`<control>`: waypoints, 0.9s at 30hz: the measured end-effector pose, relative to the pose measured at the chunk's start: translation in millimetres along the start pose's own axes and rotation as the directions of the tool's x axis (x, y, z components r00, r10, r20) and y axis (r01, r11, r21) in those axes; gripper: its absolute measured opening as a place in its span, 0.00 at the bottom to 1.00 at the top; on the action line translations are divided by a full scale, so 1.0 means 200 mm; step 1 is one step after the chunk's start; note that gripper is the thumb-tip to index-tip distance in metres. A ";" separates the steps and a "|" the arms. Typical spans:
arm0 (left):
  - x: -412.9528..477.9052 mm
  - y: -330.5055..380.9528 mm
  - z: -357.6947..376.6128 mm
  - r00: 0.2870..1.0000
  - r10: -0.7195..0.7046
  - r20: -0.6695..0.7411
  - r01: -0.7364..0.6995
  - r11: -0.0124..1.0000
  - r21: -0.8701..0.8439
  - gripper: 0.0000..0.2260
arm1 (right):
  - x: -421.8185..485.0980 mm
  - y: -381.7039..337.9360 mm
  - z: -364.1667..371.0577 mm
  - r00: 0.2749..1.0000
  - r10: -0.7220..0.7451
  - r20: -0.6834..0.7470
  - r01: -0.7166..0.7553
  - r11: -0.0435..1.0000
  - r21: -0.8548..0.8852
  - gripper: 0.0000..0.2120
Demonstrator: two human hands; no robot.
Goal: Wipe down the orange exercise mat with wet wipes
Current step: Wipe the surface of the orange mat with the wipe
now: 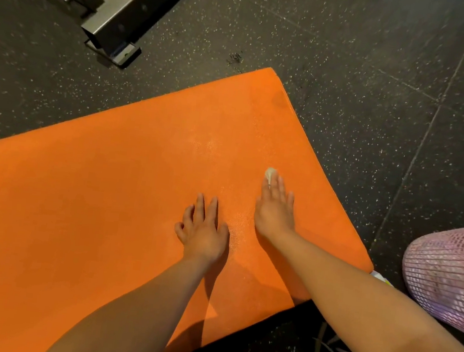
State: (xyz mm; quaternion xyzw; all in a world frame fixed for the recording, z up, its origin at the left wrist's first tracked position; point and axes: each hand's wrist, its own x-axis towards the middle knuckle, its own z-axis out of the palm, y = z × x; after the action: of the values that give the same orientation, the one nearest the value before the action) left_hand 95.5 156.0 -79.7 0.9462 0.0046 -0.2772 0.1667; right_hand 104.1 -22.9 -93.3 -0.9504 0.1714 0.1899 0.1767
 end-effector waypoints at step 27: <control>0.21 0.02 -0.10 0.998 0.064 -0.021 -0.063 0.998 0.026 0.27 | 0.08 -0.13 -0.02 0.999 -0.040 -0.033 0.040 0.999 0.009 0.29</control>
State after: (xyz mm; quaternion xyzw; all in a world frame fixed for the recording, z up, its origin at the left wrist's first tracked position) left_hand 141.7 154.5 -84.3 0.9510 -0.0272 -0.2613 0.1633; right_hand 129.5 -5.6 -90.2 -0.9557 0.1561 0.1700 0.1825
